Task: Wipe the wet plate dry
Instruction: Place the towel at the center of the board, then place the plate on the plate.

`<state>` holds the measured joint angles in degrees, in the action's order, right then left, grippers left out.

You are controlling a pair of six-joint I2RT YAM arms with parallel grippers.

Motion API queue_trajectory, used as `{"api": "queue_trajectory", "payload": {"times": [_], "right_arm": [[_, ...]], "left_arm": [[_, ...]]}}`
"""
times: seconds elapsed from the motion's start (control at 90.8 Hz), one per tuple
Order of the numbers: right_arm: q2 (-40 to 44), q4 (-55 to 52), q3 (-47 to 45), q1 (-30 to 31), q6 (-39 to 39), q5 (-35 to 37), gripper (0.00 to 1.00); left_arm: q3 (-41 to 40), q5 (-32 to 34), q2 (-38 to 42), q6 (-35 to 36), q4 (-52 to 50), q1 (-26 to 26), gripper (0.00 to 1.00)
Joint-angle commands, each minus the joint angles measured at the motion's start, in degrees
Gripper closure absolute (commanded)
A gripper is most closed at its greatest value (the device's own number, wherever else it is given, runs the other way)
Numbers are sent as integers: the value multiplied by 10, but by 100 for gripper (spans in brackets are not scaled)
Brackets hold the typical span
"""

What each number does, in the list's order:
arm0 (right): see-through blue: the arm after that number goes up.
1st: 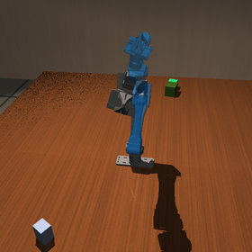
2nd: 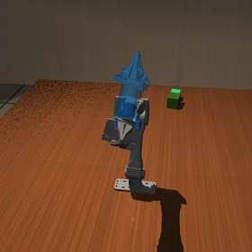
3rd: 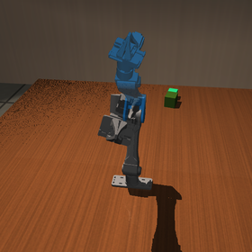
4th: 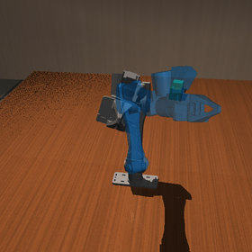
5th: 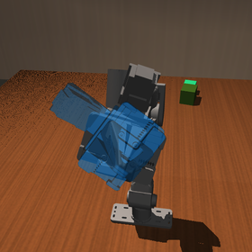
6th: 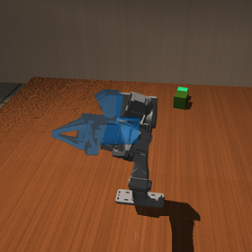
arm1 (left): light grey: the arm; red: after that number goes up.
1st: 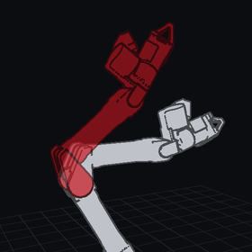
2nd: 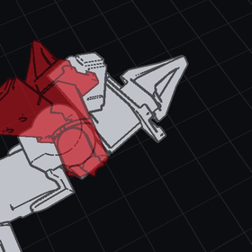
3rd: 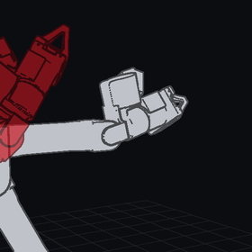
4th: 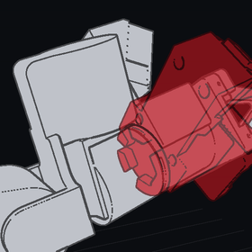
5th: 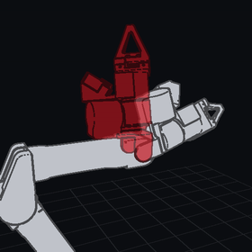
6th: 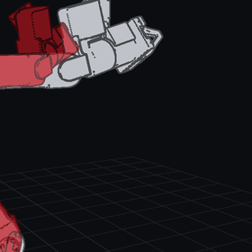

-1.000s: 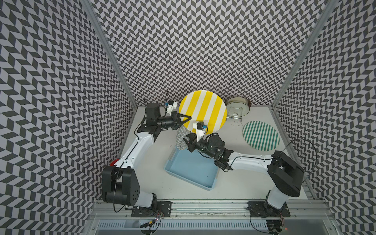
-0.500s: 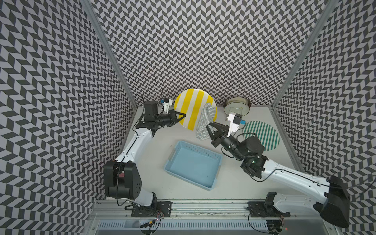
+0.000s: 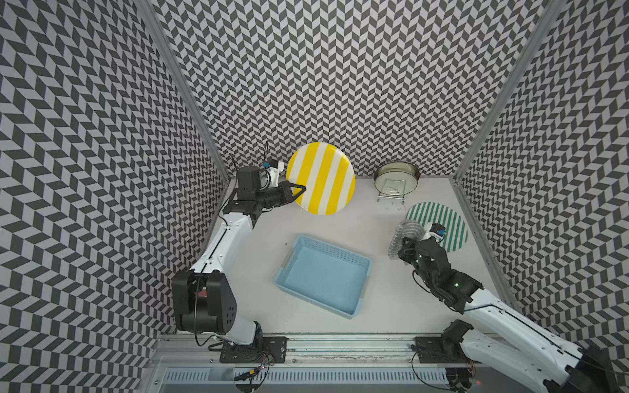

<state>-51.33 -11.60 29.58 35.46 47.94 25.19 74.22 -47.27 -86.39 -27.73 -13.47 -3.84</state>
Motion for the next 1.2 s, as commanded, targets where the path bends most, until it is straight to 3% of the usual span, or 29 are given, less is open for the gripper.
{"api": "queue_trajectory", "payload": {"times": [0.0, 0.132, 0.242, 0.286, 0.331, 0.507, 0.606, 0.804, 0.992, 1.19], "right_arm": [[-47, -7, -18, -2, 18, -29, 87], [-129, -15, 0, -2, 10, -82, 84], [-161, -39, 33, -2, -9, -90, 33], [-154, -50, 46, -2, -19, -86, 21], [-140, -53, 56, -3, -34, -86, 18], [-30, -23, 82, -18, -108, -89, 11], [8, 7, 99, -54, -155, -163, 9], [19, 91, 114, -113, -190, -389, 9], [11, 173, 92, -131, -167, -486, 11], [-12, 259, 76, -135, -138, -587, 21]], "left_arm": [[16, -6, 36, 27, 26, 2, 100], [14, -6, 38, 34, 19, 1, 100], [13, -8, 38, 41, 10, 1, 100], [12, -9, 38, 58, 6, 1, 100], [13, -13, 38, 70, 1, 1, 100], [15, -64, 42, 126, -16, -1, 100], [19, -97, 42, 172, -36, -4, 100], [40, -181, 37, 289, -143, -26, 100], [57, -250, 37, 372, -237, -41, 100], [66, -257, 36, 413, -285, -64, 100]]}}
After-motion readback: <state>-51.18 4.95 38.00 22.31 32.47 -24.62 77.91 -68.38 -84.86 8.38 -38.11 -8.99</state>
